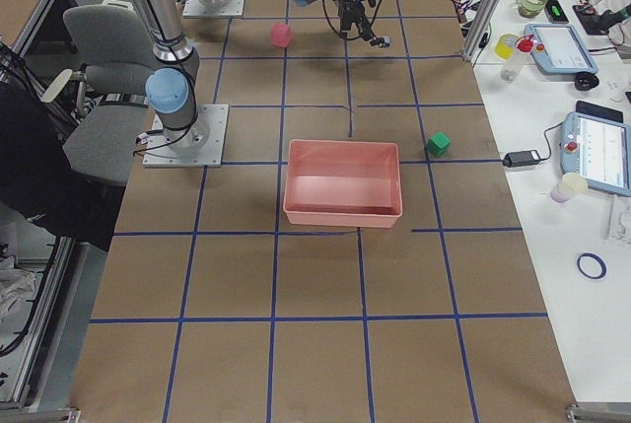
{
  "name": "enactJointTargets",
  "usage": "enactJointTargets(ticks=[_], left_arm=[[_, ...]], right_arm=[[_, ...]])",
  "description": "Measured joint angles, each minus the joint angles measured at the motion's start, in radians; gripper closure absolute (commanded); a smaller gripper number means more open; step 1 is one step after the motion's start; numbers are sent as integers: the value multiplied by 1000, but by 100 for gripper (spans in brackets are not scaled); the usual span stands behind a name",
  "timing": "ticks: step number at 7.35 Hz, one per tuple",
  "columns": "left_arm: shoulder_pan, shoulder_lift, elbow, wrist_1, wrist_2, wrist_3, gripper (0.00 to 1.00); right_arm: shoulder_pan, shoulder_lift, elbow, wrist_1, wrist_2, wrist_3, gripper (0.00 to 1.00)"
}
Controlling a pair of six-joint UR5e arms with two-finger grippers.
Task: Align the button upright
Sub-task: 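Grasp the button with the left gripper while the right arm withdraws, then rotate the held button with the left gripper, yellow cap up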
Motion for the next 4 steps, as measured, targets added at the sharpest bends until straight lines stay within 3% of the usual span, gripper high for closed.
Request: enactJointTargets(ticks=[2,4], left_arm=[[27,97,70,-421,-105,-117,100],[79,124,152,-758,-258,-374,100]], right_arm=[[1,1,0,-19,5,2,0],[2,-1,1,-31,4,3,0]])
